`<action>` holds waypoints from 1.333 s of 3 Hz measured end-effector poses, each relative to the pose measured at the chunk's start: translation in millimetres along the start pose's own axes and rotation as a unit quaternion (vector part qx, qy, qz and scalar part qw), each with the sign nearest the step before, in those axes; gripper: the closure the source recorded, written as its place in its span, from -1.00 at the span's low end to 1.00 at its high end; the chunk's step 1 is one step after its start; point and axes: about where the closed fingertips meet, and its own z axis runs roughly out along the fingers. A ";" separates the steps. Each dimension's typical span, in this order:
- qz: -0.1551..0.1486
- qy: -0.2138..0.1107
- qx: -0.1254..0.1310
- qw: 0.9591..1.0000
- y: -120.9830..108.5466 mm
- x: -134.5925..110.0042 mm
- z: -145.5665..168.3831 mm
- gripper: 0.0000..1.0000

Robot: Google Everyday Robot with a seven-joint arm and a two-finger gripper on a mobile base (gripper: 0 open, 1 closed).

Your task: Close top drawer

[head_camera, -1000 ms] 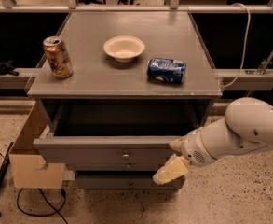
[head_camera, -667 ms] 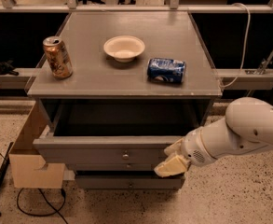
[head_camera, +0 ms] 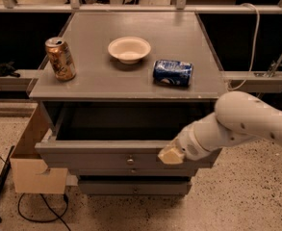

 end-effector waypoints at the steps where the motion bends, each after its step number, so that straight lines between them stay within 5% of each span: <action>1: -0.014 0.017 0.017 1.000 -23.6 -20.9 20.9 1.00; 3: -0.006 0.012 0.026 1.000 -25.3 -13.8 14.1 1.00; 4: -0.005 0.010 0.027 1.000 -25.4 -12.3 12.8 0.56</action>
Offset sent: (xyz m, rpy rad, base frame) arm 0.0334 0.0149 -0.0098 -0.0502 -0.0230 0.0110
